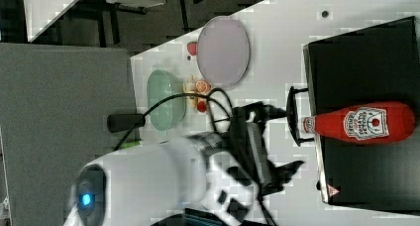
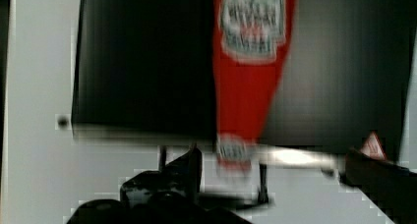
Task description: Pick Ketchup from oven and place it on table.
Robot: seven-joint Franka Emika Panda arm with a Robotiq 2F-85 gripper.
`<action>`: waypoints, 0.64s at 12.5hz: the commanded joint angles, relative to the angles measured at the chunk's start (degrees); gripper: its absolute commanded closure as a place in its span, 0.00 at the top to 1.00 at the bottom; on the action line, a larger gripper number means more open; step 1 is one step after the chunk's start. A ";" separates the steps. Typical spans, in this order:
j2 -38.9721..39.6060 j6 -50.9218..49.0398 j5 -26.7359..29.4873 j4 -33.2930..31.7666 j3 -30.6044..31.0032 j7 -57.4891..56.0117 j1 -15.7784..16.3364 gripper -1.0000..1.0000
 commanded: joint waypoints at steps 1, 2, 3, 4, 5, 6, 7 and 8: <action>4.60 4.47 1.67 1.05 -2.94 -1.12 0.74 1.00; 6.43 5.94 2.47 1.28 -3.63 -1.12 0.58 1.00; 8.13 6.65 4.00 1.47 -4.11 -1.12 0.43 1.00; 9.79 7.02 6.37 1.54 -4.56 -1.12 0.17 1.00; 11.29 7.36 9.02 1.57 -4.78 -1.11 -0.21 1.00; 12.70 9.04 10.74 1.65 -4.81 -1.10 -0.63 1.00; 13.76 11.07 10.90 1.65 -4.80 -1.11 -0.78 1.00; 14.70 12.50 10.90 1.61 -4.81 -1.11 -0.88 1.00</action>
